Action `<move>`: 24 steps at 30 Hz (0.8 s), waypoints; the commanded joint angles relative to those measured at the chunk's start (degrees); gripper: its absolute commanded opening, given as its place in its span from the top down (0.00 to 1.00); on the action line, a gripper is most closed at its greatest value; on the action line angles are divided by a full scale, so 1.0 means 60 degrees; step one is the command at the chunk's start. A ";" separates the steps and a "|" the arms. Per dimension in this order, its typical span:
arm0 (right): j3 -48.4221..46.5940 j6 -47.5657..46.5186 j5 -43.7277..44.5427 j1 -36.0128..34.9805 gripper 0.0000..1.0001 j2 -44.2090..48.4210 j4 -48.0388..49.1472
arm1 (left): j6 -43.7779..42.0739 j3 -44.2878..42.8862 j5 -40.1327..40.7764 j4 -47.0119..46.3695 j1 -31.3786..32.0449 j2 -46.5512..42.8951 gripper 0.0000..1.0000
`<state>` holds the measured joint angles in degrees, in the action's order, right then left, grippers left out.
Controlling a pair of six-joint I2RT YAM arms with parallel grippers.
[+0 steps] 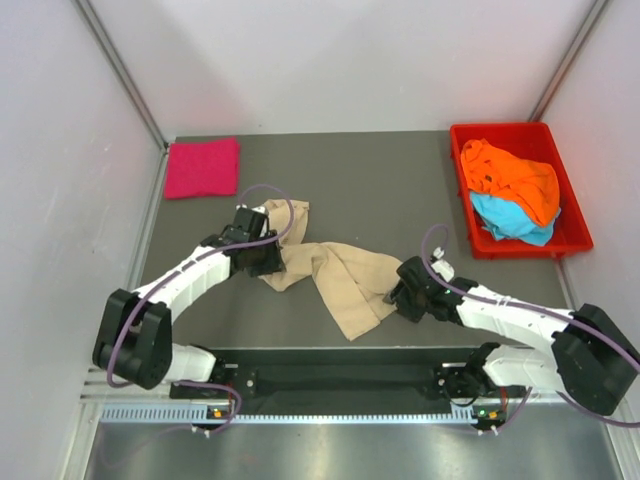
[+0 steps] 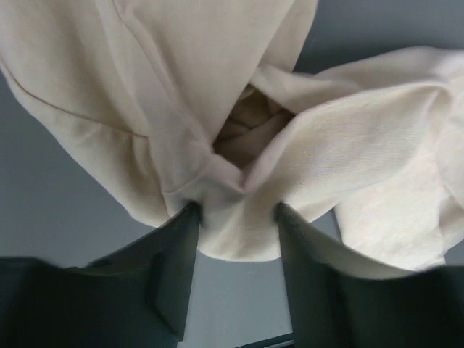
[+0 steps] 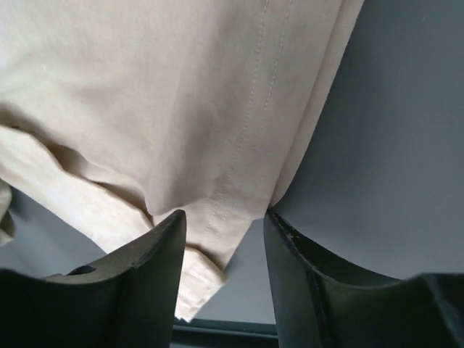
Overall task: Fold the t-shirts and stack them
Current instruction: Flatten the tshirt out
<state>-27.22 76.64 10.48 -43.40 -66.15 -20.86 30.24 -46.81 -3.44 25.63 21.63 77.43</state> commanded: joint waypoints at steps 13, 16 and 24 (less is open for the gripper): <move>-0.2490 -0.3670 0.4052 0.1270 1.00 0.2158 -0.2834 | 0.0934 0.0184 0.1003 0.0445 0.0643 -0.2415 1.00; -0.3136 -0.4465 0.4244 0.1914 1.00 0.2761 -0.3522 | 0.1229 0.0432 0.0052 0.0490 0.0745 -0.2943 0.79; -0.3607 -0.5683 0.3396 0.2633 1.00 0.3876 -0.3554 | 0.0484 -0.0938 0.1157 0.0416 0.0483 -0.2360 0.21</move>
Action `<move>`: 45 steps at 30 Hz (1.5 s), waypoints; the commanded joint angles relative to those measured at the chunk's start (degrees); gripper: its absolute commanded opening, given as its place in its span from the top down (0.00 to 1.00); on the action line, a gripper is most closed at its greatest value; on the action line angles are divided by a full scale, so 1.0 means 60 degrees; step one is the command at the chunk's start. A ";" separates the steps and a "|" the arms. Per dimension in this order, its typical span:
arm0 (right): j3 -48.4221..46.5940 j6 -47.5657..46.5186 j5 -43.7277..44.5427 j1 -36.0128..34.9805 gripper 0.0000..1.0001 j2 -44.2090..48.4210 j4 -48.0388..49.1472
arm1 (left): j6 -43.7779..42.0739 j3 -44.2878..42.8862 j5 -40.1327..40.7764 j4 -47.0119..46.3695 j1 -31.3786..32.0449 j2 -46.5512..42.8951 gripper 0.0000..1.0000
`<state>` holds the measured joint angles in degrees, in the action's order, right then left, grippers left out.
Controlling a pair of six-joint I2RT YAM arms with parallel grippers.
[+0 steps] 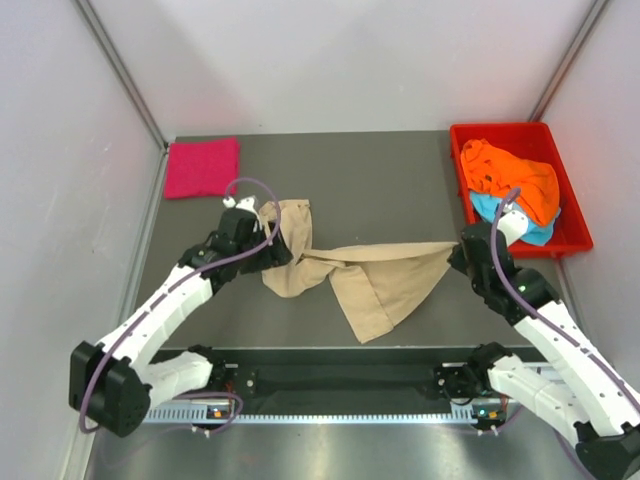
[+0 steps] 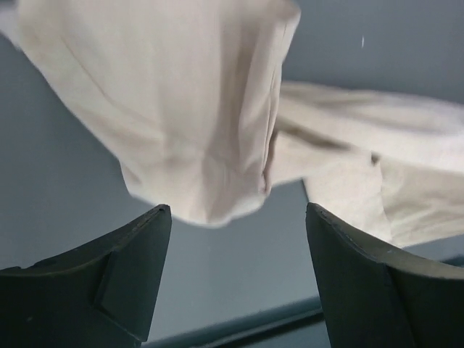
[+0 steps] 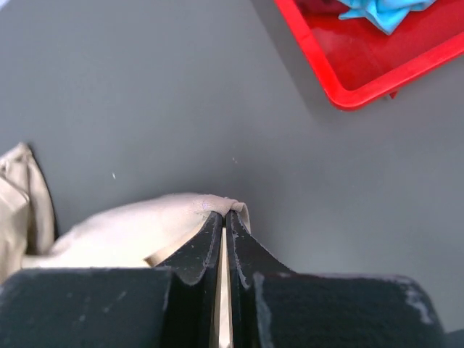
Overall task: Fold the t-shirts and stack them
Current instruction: Flatten the tshirt out
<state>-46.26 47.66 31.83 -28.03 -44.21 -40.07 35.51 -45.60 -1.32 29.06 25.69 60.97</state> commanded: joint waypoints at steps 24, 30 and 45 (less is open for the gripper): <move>-0.2315 -0.1349 -0.0836 0.1564 1.00 -0.1814 0.2020 | -0.1186 -0.9588 0.0510 0.2155 -0.0839 0.7812 1.00; -0.5981 -0.2039 -0.1043 0.2899 1.00 -0.3267 0.1100 | -0.1450 -1.3011 0.1187 0.3536 -0.0840 0.7111 1.00; -0.1361 -0.2040 -0.2873 0.3251 1.00 0.0188 0.0074 | 0.2604 0.1138 -0.1113 0.1351 -0.0400 -0.2863 0.60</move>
<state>-58.50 35.55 18.13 -9.19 -45.82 -37.69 43.07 -42.59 -6.13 38.04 22.85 51.05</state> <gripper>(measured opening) 0.009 0.320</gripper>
